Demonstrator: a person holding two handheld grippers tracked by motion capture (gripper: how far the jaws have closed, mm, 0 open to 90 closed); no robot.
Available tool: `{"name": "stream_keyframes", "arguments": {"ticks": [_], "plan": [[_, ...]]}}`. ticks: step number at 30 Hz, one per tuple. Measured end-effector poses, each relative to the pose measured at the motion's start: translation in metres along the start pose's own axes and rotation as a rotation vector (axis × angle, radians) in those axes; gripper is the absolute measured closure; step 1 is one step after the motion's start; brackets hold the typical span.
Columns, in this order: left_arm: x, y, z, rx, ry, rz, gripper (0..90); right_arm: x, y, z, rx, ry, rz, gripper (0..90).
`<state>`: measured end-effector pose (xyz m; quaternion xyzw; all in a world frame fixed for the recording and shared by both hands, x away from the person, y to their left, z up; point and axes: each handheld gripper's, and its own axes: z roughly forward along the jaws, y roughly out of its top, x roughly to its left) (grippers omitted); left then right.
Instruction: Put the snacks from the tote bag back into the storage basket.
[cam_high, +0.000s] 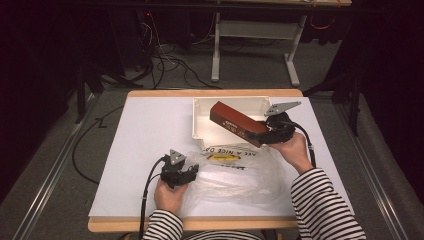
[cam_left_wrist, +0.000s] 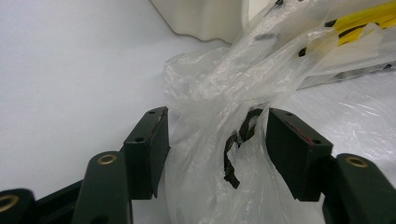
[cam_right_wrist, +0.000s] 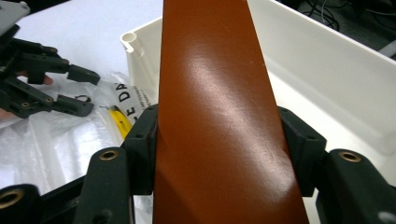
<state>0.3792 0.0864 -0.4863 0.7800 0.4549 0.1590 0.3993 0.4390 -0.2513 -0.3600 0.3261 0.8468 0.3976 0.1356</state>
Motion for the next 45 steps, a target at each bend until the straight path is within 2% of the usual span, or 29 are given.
{"name": "stream_keyframes", "arguments": {"ticks": [6, 8, 15, 20, 22, 25, 27, 35, 41, 45], "plan": [[0.0, 0.0, 0.0, 0.0, -0.001, 0.0, 39.9, -0.006, 0.005, 0.005, 0.015, -0.013, 0.003, 42.3], [0.0, 0.0, 0.0, 0.0, 0.0, 0.001, 39.9, -0.011, 0.006, 0.012, 0.021, -0.009, 0.017, 42.3], [0.0, 0.0, 0.0, -0.001, -0.002, 0.0, 39.7, -0.018, 0.007, 0.033, 0.072, -0.025, 0.006, 42.3], [0.0, 0.0, 0.0, 0.0, -0.001, 0.002, 39.7, -0.023, 0.006, 0.044, 0.087, -0.047, 0.034, 42.2], [0.0, 0.0, 0.0, 0.0, -0.001, 0.001, 39.7, -0.024, 0.005, 0.046, 0.091, -0.051, 0.028, 42.2], [0.0, 0.0, 0.0, -0.001, -0.003, -0.001, 39.7, -0.025, 0.003, 0.054, 0.108, -0.049, 0.046, 42.2], [0.0, 0.0, 0.0, -0.001, -0.002, -0.001, 39.7, -0.025, 0.002, 0.061, 0.137, -0.06, 0.038, 42.1], [0.0, 0.0, 0.0, -0.001, -0.004, 0.0, 39.4, -0.028, -0.003, 0.074, 0.168, -0.077, 0.07, 42.0], [0.0, 0.0, 0.0, -0.001, -0.004, 0.001, 39.3, -0.027, -0.003, 0.081, 0.189, -0.07, 0.056, 41.8], [0.0, 0.0, 0.0, -0.001, -0.007, 0.0, 39.0, -0.025, -0.003, 0.084, 0.221, -0.079, 0.052, 41.6]]}}
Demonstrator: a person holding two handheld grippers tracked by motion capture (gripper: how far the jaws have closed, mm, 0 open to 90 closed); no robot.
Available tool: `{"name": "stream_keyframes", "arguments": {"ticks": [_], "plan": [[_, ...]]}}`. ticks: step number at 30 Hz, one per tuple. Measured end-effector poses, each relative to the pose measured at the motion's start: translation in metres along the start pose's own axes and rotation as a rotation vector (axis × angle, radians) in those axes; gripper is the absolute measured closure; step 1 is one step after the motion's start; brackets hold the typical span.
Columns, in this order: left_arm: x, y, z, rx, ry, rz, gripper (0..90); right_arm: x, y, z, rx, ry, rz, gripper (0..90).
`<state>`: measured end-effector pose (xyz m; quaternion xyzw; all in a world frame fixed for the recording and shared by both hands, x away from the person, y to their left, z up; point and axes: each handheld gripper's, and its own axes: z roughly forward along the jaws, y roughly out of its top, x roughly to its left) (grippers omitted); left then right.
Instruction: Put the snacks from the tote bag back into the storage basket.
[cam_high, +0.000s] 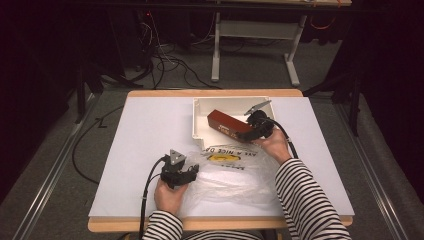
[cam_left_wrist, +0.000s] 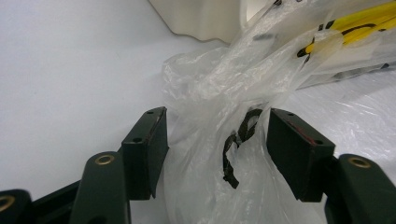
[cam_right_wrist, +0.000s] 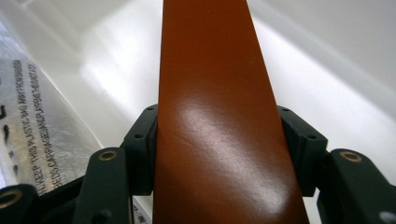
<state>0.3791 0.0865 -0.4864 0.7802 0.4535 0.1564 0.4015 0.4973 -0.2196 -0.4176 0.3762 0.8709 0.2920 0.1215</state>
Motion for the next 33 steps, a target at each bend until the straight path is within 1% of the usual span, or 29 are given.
{"name": "stream_keyframes", "arguments": {"ticks": [2, 3, 5, 8, 9, 11, 12, 13, 14, 15, 16, 18, 19, 20, 21, 24, 26, 27, 28, 30, 31, 32, 33], "plan": [[0.0, 0.0, 0.0, 0.0, 0.0, 0.0, 39.0, 0.0, 0.0, 0.004, 0.023, -0.008, -0.008, 41.5], [0.0, 0.0, 0.0, 0.0, 0.001, 0.001, 38.9, -0.001, 0.0, 0.006, 0.026, -0.01, -0.012, 41.4], [0.0, 0.0, 0.0, 0.001, 0.004, 0.003, 39.1, -0.003, 0.0, 0.008, 0.027, -0.004, 0.017, 40.9], [0.0, 0.0, 0.0, 0.001, 0.004, 0.001, 39.2, -0.004, 0.0, 0.009, 0.028, -0.012, 0.015, 40.5], [0.0, 0.0, 0.0, 0.001, 0.004, 0.001, 39.2, -0.004, 0.0, 0.009, 0.024, -0.008, 0.027, 40.0], [0.0, 0.0, 0.0, 0.0, 0.002, 0.0, 39.1, -0.005, 0.0, 0.01, 0.027, -0.008, 0.027, 39.7], [0.0, 0.0, 0.0, 0.001, 0.002, 0.0, 39.1, -0.005, -0.001, 0.01, 0.034, -0.006, 0.032, 38.9], [0.0, 0.0, 0.0, 0.001, 0.001, 0.0, 39.0, -0.005, 0.0, 0.011, 0.033, -0.014, 0.034, 36.3], [0.0, 0.0, 0.0, 0.001, 0.0, 0.0, 39.0, -0.005, 0.0, 0.011, 0.033, -0.014, 0.034, 36.3], [0.0, 0.0, 0.0, 0.001, 0.001, 0.0, 39.0, -0.006, 0.0, 0.01, 0.022, -0.006, 0.034, 34.8], [0.0, 0.0, 0.0, 0.0, 0.002, 0.0, 39.0, -0.005, 0.0, 0.009, 0.02, -0.004, 0.046, 34.0], [0.0, 0.0, 0.0, 0.001, 0.002, 0.001, 39.0, -0.004, -0.001, 0.006, 0.012, -0.007, 0.054, 33.0], [0.0, 0.0, 0.0, 0.001, 0.001, 0.001, 39.0, -0.003, -0.001, -0.001, -0.029, -0.008, 0.054, 32.9], [0.0, 0.0, 0.0, 0.001, 0.001, 0.001, 39.0, -0.003, -0.001, -0.001, -0.029, -0.008, 0.054, 32.9], [0.0, 0.0, 0.0, 0.001, 0.001, 0.001, 39.0, -0.003, -0.002, -0.004, -0.048, -0.004, 0.057, 33.3], [0.0, 0.0, 0.0, 0.001, 0.0, 0.0, 39.0, 0.0, -0.001, -0.012, -0.089, -0.012, 0.053, 38.0], [0.0, 0.0, 0.0, 0.001, 0.001, 0.001, 39.0, 0.003, -0.001, -0.018, -0.134, -0.01, 0.055, 45.4], [0.0, 0.0, 0.0, 0.001, 0.001, 0.001, 39.0, 0.006, -0.001, -0.022, -0.143, -0.032, 0.064, 50.1], [0.0, 0.0, 0.0, 0.001, 0.001, 0.001, 39.0, 0.008, -0.001, -0.023, -0.146, -0.026, 0.046, 56.4], [0.0, 0.0, 0.0, 0.001, 0.0, 0.0, 39.0, 0.011, -0.001, -0.026, -0.142, -0.023, 0.043, 63.9], [0.0, 0.0, 0.0, 0.001, 0.001, 0.0, 39.0, 0.015, -0.003, -0.026, -0.139, -0.003, 0.04, 70.2], [0.0, 0.0, 0.0, 0.001, 0.001, 0.0, 38.9, 0.015, -0.003, -0.026, -0.139, -0.003, 0.04, 70.2], [0.0, 0.0, 0.0, 0.001, 0.0, 0.0, 38.9, 0.02, -0.003, -0.026, -0.128, 0.012, 0.039, 74.1]]}}
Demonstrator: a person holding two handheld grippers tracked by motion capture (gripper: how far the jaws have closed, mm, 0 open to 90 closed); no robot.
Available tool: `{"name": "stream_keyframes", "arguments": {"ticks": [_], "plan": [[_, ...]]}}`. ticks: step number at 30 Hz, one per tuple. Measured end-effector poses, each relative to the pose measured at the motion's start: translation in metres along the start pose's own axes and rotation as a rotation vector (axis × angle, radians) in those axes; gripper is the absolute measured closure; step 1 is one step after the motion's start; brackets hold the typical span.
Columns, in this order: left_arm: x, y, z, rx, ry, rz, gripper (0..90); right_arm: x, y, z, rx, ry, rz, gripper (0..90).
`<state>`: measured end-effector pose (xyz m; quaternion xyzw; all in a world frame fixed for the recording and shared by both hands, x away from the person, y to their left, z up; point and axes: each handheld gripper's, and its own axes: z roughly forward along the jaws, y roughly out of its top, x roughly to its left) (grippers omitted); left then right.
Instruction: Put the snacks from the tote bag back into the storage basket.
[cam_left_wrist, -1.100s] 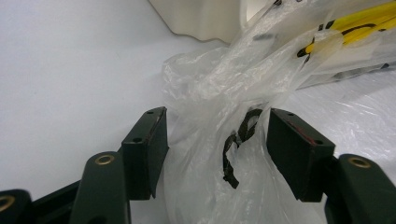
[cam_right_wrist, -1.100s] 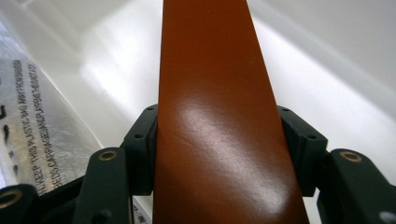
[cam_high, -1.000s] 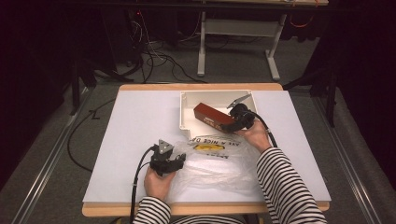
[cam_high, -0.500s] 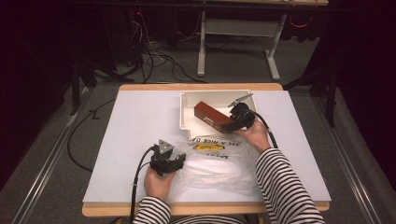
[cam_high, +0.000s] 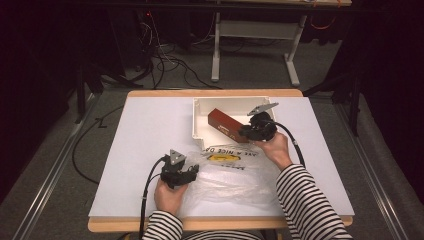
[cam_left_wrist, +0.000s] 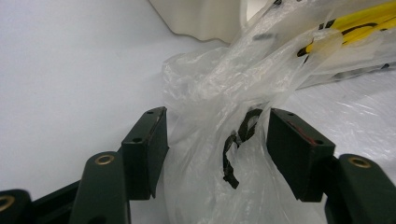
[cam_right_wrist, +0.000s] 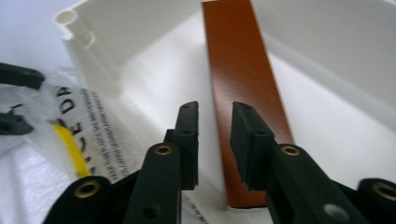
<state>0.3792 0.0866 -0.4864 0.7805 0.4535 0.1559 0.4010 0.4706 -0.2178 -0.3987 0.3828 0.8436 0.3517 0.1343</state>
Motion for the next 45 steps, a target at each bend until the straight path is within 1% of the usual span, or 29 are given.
{"name": "stream_keyframes", "arguments": {"ticks": [1, 2, 3, 4, 6, 10, 11, 13, 14, 15, 16, 18, 24, 28, 33, 34, 39, 45], "plan": [[0.0, 0.0, 0.0, 0.0, 0.0, 0.0, 38.9, 0.0, 0.0, 0.0, 0.0, 0.0, 0.0, 74.1], [0.0, 0.0, 0.0, 0.0, 0.0, 0.0, 38.9, 0.001, -0.001, 0.0, 0.001, 0.016, -0.013, 76.2], [0.0, 0.0, 0.0, 0.0, 0.001, 0.0, 39.0, 0.002, -0.001, 0.0, -0.002, 0.034, -0.009, 78.6], [0.0, 0.0, 0.0, 0.0, 0.001, 0.001, 38.9, 0.004, -0.002, 0.0, 0.002, 0.041, -0.011, 80.7], [0.0, 0.0, 0.0, 0.0, -0.001, 0.0, 38.7, 0.009, -0.006, 0.0, 0.01, 0.028, -0.03, 84.9], [0.0, 0.0, 0.0, 0.001, -0.003, 0.0, 38.8, 0.011, -0.019, 0.009, 0.042, 0.0, 0.014, 89.0], [0.0, 0.0, 0.0, -0.001, -0.003, -0.001, 38.8, 0.011, -0.019, 0.009, 0.042, 0.0, 0.014, 89.0], [0.0, 0.0, 0.0, 0.0, -0.002, 0.0, 38.9, 0.011, -0.024, 0.01, 0.043, -0.008, 0.03, 89.7], [0.0, 0.0, 0.0, -0.001, 0.0, 0.0, 38.9, 0.011, -0.025, 0.01, 0.055, -0.013, 0.032, 89.8], [0.0, 0.0, 0.0, -0.001, 0.0, 0.0, 38.9, 0.011, -0.026, 0.01, 0.06, -0.017, 0.023, 90.0], [0.0, 0.0, 0.0, 0.0, -0.001, 0.0, 38.9, 0.012, -0.026, 0.009, 0.061, -0.021, 0.027, 90.0], [0.0, 0.0, 0.0, -0.001, 0.0, -0.001, 38.9, 0.013, -0.027, 0.008, 0.065, -0.031, 0.037, 90.0], [0.0, 0.0, 0.0, -0.001, -0.001, 0.0, 38.9, 0.013, -0.026, 0.008, 0.082, -0.047, 0.043, 90.0], [0.0, 0.0, 0.0, -0.001, -0.003, -0.001, 38.8, 0.014, -0.026, 0.009, 0.097, -0.054, 0.039, 90.0], [0.001, 0.0, 0.0, -0.002, -0.005, -0.003, 38.7, 0.013, -0.027, 0.012, 0.116, -0.063, 0.045, 90.0], [0.0, 0.0, 0.0, -0.002, -0.004, -0.003, 38.7, 0.013, -0.027, 0.012, 0.115, -0.062, 0.051, 90.0], [0.001, 0.0, 0.0, -0.002, -0.006, -0.003, 38.5, 0.015, -0.026, 0.011, 0.123, -0.068, 0.044, 90.0], [0.001, 0.0, 0.0, -0.001, -0.007, -0.004, 38.4, 0.014, -0.027, 0.014, 0.133, -0.079, 0.058, 90.0]]}}
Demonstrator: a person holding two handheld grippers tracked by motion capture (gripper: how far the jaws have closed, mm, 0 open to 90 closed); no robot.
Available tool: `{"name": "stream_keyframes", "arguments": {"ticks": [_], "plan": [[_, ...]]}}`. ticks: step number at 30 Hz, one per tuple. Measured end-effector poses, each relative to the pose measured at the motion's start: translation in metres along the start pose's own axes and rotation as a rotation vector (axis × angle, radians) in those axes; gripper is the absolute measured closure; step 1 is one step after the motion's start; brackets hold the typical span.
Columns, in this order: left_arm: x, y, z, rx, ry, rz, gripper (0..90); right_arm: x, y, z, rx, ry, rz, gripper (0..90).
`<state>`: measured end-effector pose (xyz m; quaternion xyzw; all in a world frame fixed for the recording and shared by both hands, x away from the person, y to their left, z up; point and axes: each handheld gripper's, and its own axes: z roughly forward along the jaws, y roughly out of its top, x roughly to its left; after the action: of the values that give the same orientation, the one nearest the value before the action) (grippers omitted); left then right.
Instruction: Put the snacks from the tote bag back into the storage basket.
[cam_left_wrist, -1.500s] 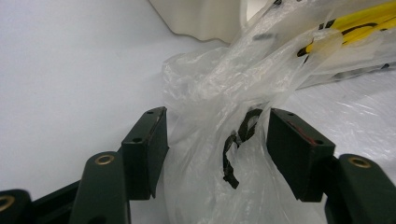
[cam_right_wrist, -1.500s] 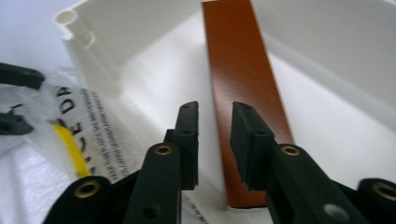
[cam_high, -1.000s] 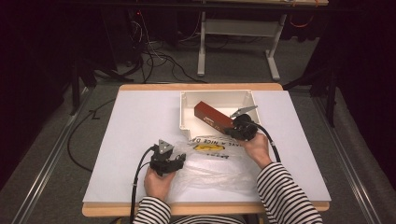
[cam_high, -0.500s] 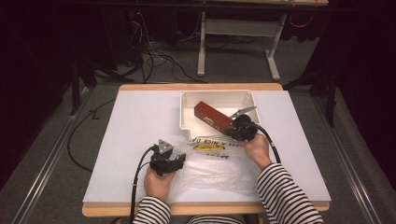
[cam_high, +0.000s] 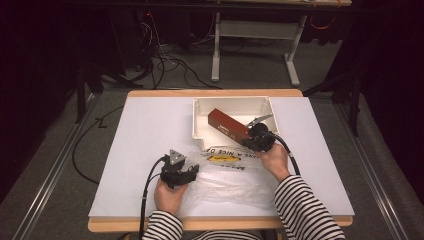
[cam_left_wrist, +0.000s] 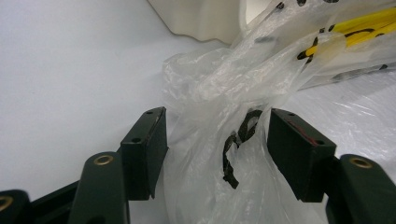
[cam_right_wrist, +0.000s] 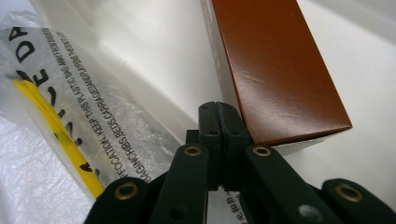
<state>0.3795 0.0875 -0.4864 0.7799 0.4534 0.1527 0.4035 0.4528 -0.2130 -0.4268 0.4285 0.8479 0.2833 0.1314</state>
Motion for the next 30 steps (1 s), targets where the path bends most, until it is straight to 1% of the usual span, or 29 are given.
{"name": "stream_keyframes", "arguments": {"ticks": [1, 3, 5, 8, 10, 14, 18, 21, 22, 23, 28, 29, 30], "plan": [[0.0, 0.0, 0.0, 0.0, 0.0, 0.0, 38.4, 0.0, 0.0, 0.001, 0.005, -0.003, 0.003, 90.0], [0.0, 0.0, 0.0, 0.0, 0.001, 0.0, 38.4, -0.001, -0.001, 0.002, 0.008, -0.014, -0.007, 90.0], [0.0, 0.0, 0.0, 0.0, -0.001, -0.001, 38.5, -0.001, -0.002, 0.001, 0.005, -0.009, 0.004, 90.0], [0.0, 0.0, 0.0, 0.001, -0.005, -0.002, 38.2, -0.002, -0.003, 0.005, 0.023, -0.019, 0.0, 90.0], [0.0, 0.0, 0.0, 0.0, -0.003, 0.0, 38.2, -0.004, -0.002, 0.007, 0.035, -0.027, 0.007, 90.0], [0.0, 0.0, 0.0, 0.0, -0.002, 0.001, 37.8, -0.008, -0.001, 0.007, 0.026, -0.037, 0.026, 90.0], [-0.001, 0.0, 0.0, 0.001, 0.001, 0.004, 37.9, -0.015, 0.001, 0.008, 0.013, -0.044, 0.057, 90.0], [-0.001, 0.0, 0.0, 0.0, 0.003, 0.004, 38.1, -0.016, 0.002, 0.009, 0.02, -0.058, 0.059, 90.0], [-0.001, 0.0, 0.0, 0.0, 0.004, 0.005, 38.1, -0.017, 0.003, 0.01, 0.028, -0.075, 0.05, 90.0], [-0.001, 0.0, 0.0, 0.001, 0.006, 0.007, 38.1, -0.018, 0.003, 0.01, 0.029, -0.083, 0.052, 90.0], [-0.002, 0.0, 0.001, 0.004, 0.01, 0.013, 38.1, -0.024, 0.003, 0.017, 0.032, -0.088, 0.083, 90.0], [-0.002, 0.0, 0.001, 0.004, 0.012, 0.014, 38.1, -0.025, 0.004, 0.017, 0.026, -0.084, 0.097, 90.0], [-0.002, 0.0, 0.001, 0.004, 0.012, 0.014, 38.2, -0.025, 0.004, 0.017, 0.026, -0.084, 0.097, 90.0]]}}
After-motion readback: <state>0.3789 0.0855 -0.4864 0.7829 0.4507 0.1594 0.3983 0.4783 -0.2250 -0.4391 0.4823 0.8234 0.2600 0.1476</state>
